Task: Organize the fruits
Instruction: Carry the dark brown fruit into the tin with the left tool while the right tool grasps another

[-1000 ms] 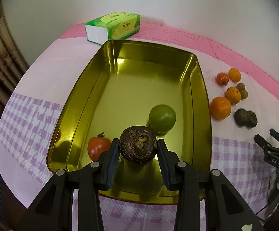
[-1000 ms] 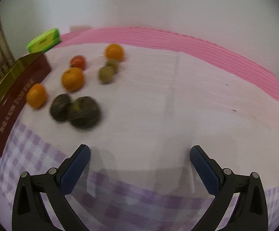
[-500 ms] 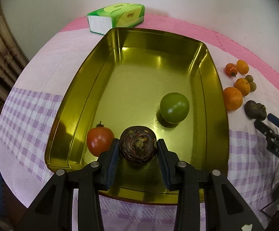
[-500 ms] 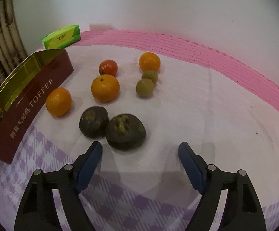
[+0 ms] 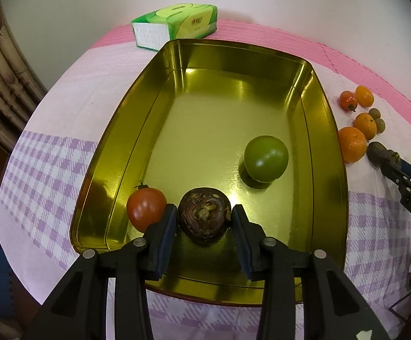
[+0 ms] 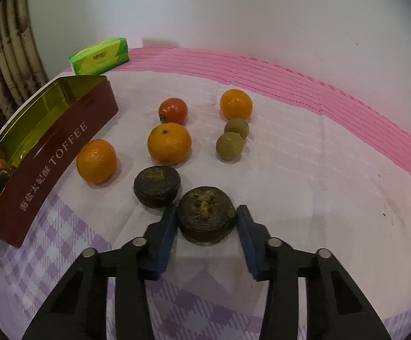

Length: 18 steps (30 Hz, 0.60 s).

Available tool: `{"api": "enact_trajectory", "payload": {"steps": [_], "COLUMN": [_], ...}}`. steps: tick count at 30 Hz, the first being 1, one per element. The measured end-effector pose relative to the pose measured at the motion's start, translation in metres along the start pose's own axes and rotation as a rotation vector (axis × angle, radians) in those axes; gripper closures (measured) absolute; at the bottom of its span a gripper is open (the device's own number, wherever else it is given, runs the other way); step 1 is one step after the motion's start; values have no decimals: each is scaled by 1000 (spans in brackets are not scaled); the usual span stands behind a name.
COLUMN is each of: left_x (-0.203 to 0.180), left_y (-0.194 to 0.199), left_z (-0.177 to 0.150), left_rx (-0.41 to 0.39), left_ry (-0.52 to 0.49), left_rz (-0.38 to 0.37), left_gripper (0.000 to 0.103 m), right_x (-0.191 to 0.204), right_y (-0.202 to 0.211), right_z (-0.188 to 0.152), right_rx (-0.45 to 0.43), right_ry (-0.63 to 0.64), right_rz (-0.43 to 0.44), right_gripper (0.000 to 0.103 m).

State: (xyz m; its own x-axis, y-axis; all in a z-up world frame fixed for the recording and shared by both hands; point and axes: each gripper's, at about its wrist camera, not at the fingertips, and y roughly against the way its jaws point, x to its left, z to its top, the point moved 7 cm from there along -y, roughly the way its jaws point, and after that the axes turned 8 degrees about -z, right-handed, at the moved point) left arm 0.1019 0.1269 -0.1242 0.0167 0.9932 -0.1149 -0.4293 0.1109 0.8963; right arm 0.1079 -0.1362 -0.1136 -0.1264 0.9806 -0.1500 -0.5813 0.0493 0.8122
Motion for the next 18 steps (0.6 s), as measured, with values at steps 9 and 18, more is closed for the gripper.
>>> {"api": "enact_trajectory", "payload": {"steps": [9,18], "left_x": [0,0], "left_y": [4,34], "left_z": [0,10], "left_rx": [-6,-65], "left_ry": [3,16], "left_rz": [1,-24], "left_gripper": [66,48], "right_x": [0,1], "right_y": [1,3], "right_z": [-1,-5], "right_rx": [3,10], "right_ry": [-2,-2], "right_rz": [1,-6], "right_gripper": [61,61]}}
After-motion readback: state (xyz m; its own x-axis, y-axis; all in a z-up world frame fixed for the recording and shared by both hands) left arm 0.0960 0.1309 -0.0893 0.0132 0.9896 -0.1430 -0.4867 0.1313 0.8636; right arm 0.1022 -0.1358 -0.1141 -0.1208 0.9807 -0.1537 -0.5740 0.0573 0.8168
